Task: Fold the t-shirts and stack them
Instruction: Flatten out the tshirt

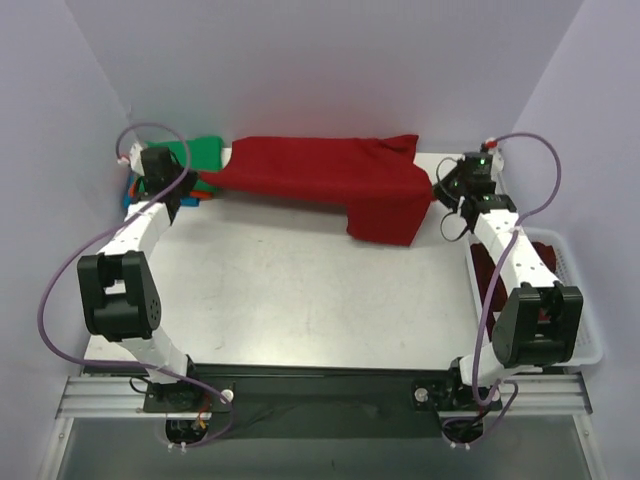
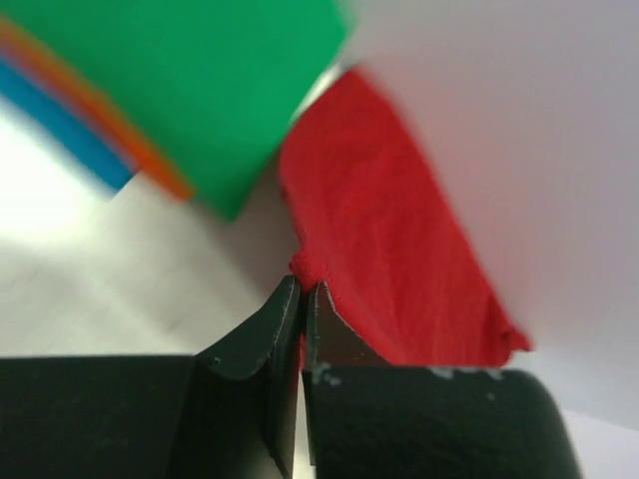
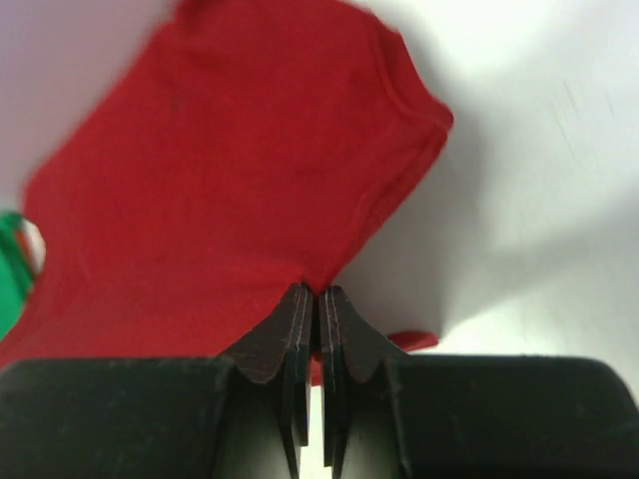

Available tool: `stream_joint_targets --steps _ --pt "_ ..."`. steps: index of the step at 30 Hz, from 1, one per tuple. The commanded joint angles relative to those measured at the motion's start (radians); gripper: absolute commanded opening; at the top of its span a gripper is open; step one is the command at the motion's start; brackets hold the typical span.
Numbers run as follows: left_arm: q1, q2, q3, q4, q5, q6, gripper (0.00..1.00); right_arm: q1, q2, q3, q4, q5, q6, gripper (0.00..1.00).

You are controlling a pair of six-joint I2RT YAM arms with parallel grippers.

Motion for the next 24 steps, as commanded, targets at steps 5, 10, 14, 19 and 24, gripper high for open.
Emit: stream_joint_targets --steps 5,10,14,19,24 --pt "0.021 -0.117 -0.237 -0.054 -0.074 -0.072 0.0 -0.021 -0.054 -0.17 -0.149 -0.036 0.011 0.0" --pt "0.018 -0.232 -0.37 -0.176 -0.149 -0.086 0.0 -0.021 -0.127 -0.311 -0.175 -0.033 0.014 0.0" --pt "0.018 -0.293 -0.423 -0.235 -0.16 -0.063 0.0 -0.021 -0.175 -0.397 -0.213 -0.025 0.015 0.0" --pt "0.025 -0.41 -0.486 -0.296 -0.165 -0.003 0.0 -0.019 -0.317 -0.478 -0.282 -0.006 -0.005 0.01" --pt "0.03 -0.526 -0.536 -0.365 -0.168 0.035 0.0 -0.018 -0.478 -0.543 -0.357 -0.005 -0.006 0.01"
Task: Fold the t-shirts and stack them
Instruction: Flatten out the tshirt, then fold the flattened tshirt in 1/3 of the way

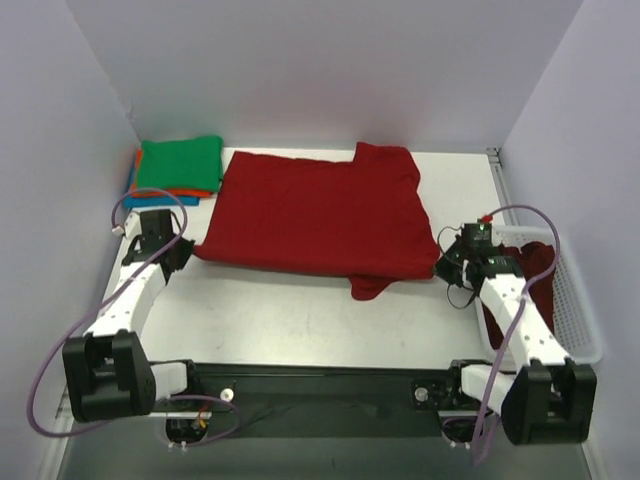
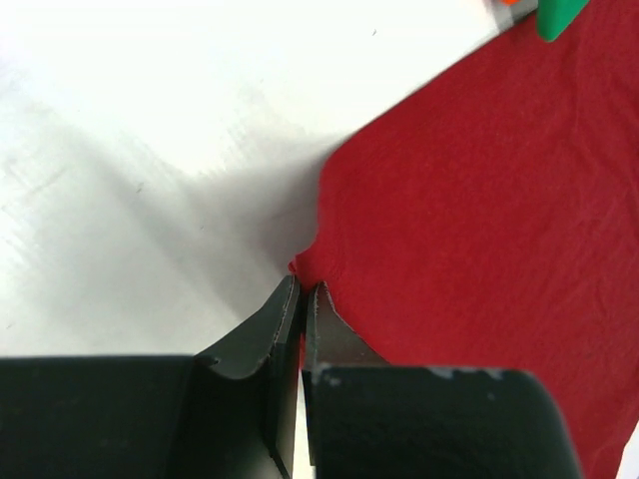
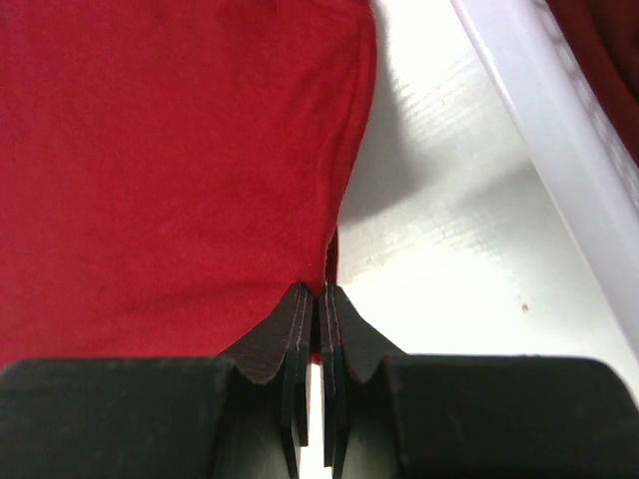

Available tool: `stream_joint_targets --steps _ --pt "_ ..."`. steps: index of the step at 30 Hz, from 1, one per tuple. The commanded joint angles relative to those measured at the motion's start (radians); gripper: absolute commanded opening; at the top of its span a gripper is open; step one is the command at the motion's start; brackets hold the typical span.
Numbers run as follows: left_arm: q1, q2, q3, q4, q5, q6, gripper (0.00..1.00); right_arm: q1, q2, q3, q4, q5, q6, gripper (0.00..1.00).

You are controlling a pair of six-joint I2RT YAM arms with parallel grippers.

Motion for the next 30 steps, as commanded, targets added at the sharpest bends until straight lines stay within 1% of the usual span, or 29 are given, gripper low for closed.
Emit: stream_joint_targets --steps 1,6,8,10,12,13,16,17,19,21,25,30 --pt "0.019 -0.091 -0.022 -0.067 -0.052 0.049 0.0 -0.011 -0.119 -0.035 -0.103 0.047 -0.018 0.01" --pt "0.022 -0.199 -0.064 -0.149 -0.039 0.067 0.0 -0.008 -0.284 -0.046 -0.226 0.02 -0.011 0.02" --pt "0.023 -0.229 -0.075 -0.157 -0.035 0.075 0.0 -0.008 -0.315 -0.046 -0.252 0.023 -0.013 0.04" --pt "0.022 -0.237 -0.088 -0.129 -0.033 0.079 0.0 -0.008 -0.311 -0.039 -0.244 0.042 -0.014 0.07" --pt "0.02 -0.21 -0.088 -0.094 -0.018 0.069 0.0 -0.008 -0.245 -0.021 -0.23 0.046 -0.008 0.08" --pt "0.016 -0.193 -0.075 -0.08 -0.012 0.066 0.0 -0.008 -0.216 -0.016 -0.197 0.047 -0.004 0.08" --pt "-0.021 -0.06 -0.035 -0.048 -0.015 0.041 0.0 -0.007 -0.093 0.005 -0.125 0.069 0.004 0.08" --pt "-0.03 -0.03 -0.023 -0.043 -0.026 0.029 0.0 -0.007 -0.024 0.022 -0.111 0.076 0.004 0.08" --pt "-0.055 0.049 0.013 -0.037 -0.036 0.018 0.0 -0.007 0.037 0.042 -0.076 0.087 0.007 0.08" --pt "-0.064 0.094 0.031 -0.02 -0.044 0.006 0.0 -0.007 0.114 0.069 -0.059 0.087 0.01 0.08" --pt "-0.072 0.185 0.077 -0.009 -0.047 -0.006 0.0 -0.007 0.191 0.114 -0.033 0.098 0.019 0.09" --pt "-0.072 0.228 0.14 -0.009 -0.055 -0.01 0.0 -0.007 0.28 0.165 -0.025 0.108 0.019 0.08"
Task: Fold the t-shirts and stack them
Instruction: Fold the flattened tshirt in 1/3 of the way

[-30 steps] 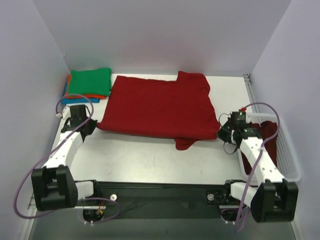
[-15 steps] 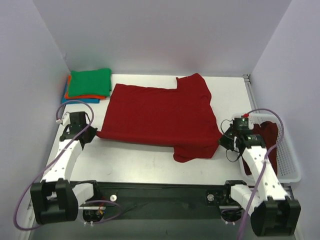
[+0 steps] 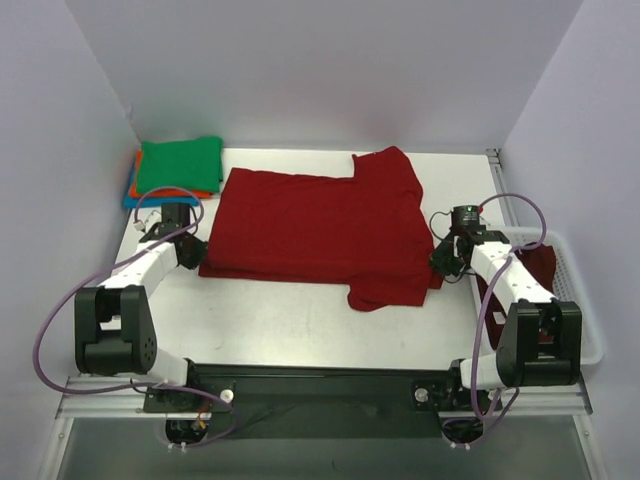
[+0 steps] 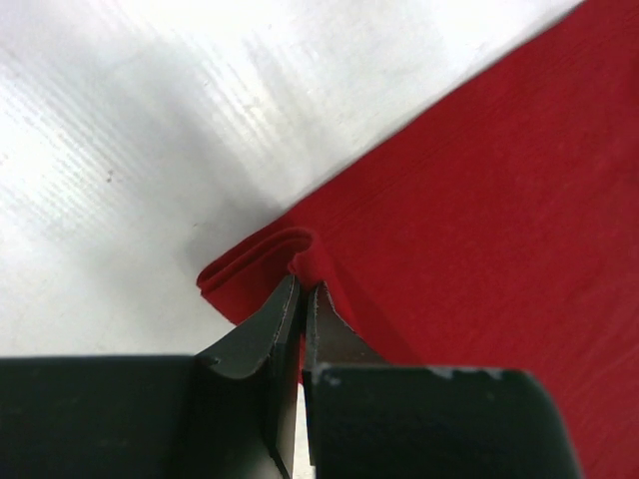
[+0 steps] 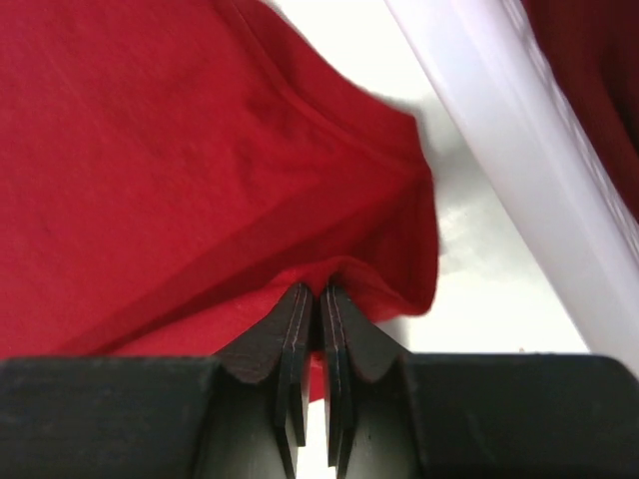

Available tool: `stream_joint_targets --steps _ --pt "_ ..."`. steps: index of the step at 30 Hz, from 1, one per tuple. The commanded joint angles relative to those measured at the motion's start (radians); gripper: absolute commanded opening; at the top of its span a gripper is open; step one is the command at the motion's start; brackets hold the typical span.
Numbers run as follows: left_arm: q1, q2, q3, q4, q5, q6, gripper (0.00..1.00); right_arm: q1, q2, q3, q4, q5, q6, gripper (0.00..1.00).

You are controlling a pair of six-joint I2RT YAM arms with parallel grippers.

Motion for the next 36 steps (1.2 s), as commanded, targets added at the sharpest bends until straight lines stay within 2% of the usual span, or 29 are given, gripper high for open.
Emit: stream_joint_targets --steps 1,9,18,36 --pt "-0.003 0.025 0.076 0.046 -0.038 -0.012 0.0 -0.008 0.046 0.062 0.01 0.053 0.012 0.08" --pt "-0.003 0.102 0.133 0.055 -0.019 -0.015 0.0 -0.01 0.138 0.13 0.013 0.053 0.009 0.09" --pt "-0.003 0.121 0.145 0.072 -0.01 -0.012 0.0 -0.01 0.198 0.177 0.023 0.049 0.002 0.09" --pt "-0.041 0.208 0.222 0.089 0.018 0.008 0.0 -0.043 0.204 0.118 0.05 0.053 0.012 0.09"
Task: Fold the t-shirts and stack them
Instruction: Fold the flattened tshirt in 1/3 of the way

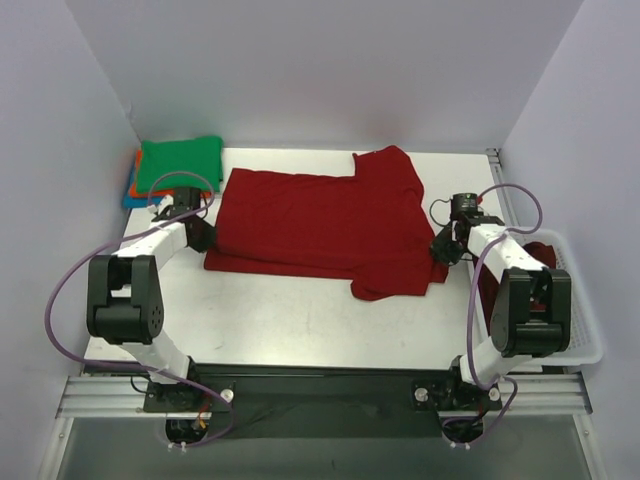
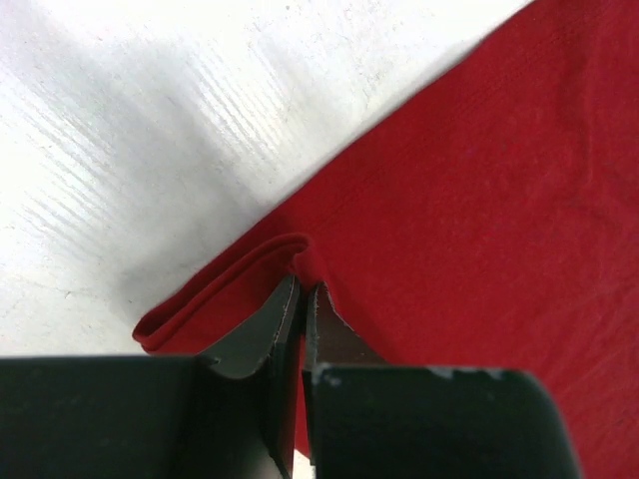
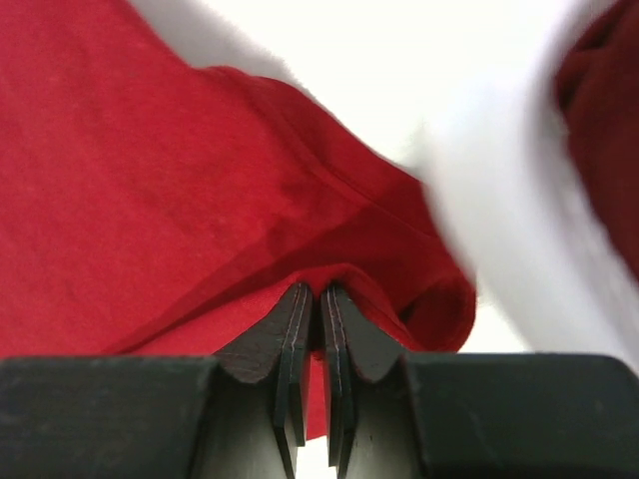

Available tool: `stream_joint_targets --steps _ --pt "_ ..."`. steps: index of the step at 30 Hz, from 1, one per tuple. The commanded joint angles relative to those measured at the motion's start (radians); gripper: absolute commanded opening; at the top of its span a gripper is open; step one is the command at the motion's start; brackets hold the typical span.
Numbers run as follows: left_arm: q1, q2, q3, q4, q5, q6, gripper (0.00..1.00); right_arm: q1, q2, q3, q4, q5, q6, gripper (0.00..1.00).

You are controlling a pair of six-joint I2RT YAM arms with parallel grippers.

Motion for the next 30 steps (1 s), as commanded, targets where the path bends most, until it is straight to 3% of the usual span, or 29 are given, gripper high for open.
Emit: stream_joint_targets --steps 1,3,4,7,8,9,12,19,22,26,30 --pt "0.0 0.01 0.052 0.031 -0.005 0.012 0.0 -0.023 0.008 -0.018 -0.002 0.044 0.006 0.11" --pt "0.0 0.017 0.051 0.027 -0.003 0.01 0.01 -0.023 0.016 -0.014 0.001 0.033 0.003 0.16" --pt "0.002 0.017 0.048 0.024 -0.003 0.009 0.01 -0.023 0.019 -0.014 0.004 0.022 0.002 0.26" --pt "0.016 0.004 0.026 0.082 0.031 0.022 0.28 -0.022 -0.007 -0.014 0.011 0.002 -0.014 0.53" --pt "0.019 -0.004 0.014 0.098 0.038 0.025 0.52 -0.019 -0.021 -0.015 0.011 0.002 -0.029 0.59" --pt "0.02 -0.027 0.007 0.116 0.054 0.034 0.61 -0.016 -0.039 -0.015 0.009 0.002 -0.035 0.64" --pt "0.022 -0.085 -0.007 0.153 0.069 0.05 0.79 -0.006 -0.109 -0.017 -0.02 0.004 -0.05 0.65" --pt "0.02 -0.231 -0.102 0.106 0.068 0.047 0.8 0.104 -0.299 -0.182 -0.042 0.044 -0.012 0.6" --pt "0.022 -0.289 -0.171 0.11 0.081 0.038 0.8 0.197 -0.359 -0.267 -0.042 0.093 0.035 0.47" --pt "0.022 -0.349 -0.231 0.116 0.11 0.027 0.79 0.308 -0.4 -0.336 -0.011 0.096 0.068 0.46" --pt "0.01 -0.384 -0.265 0.129 0.14 0.033 0.78 0.501 -0.351 -0.345 0.055 0.119 0.101 0.47"
